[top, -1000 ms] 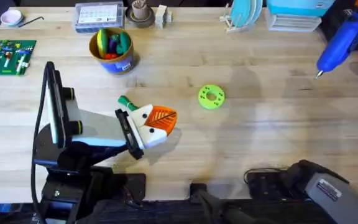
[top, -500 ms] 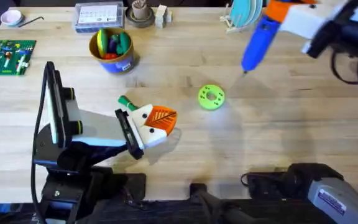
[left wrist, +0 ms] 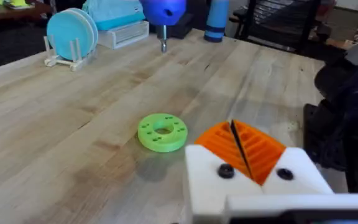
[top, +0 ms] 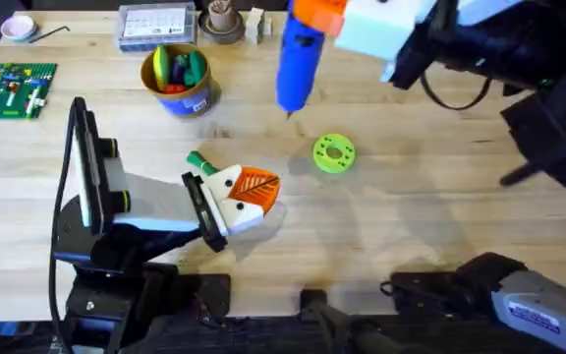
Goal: Pick up the gripper from the table and insert it into the empty holder that is missing its gripper. Then pick up a screw, insert it into the mounting hole, and use the screwdriver to tighten it. Finally, clean up the table by picking up the vegetable and placing it into the bucket.
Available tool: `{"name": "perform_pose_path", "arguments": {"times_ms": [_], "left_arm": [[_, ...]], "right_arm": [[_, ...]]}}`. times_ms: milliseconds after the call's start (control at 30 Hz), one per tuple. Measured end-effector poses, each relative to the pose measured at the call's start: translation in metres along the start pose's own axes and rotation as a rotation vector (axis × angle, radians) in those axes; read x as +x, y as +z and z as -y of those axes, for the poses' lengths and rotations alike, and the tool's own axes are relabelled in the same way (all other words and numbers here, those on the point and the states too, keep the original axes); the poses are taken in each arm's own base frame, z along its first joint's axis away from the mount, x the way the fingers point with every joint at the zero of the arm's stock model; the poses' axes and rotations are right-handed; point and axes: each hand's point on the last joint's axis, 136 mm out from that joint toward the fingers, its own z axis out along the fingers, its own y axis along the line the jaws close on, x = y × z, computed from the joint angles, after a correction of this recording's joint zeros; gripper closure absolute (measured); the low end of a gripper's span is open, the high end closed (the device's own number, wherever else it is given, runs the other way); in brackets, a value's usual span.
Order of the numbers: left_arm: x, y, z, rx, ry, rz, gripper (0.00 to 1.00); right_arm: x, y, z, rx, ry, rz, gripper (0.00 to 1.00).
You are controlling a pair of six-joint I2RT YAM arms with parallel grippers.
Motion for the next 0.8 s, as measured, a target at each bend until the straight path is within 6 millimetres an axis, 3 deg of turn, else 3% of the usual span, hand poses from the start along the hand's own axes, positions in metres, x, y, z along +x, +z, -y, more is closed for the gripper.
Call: {"name": "perform_pose_path", "arguments": {"times_ms": [333, 800], "left_arm": [[0.0, 0.0, 0.0, 0.0, 0.0, 0.0, 0.997], [0.0, 0.0, 0.0, 0.0, 0.0, 0.0, 0.997]], "right_arm": [[-0.013, 0.022, -0.054, -0.171, -0.003, 0.057, 0.977], [-0.007, 0.049, -0.088, -0.293, -0.028, 0.106, 0.977]]}}
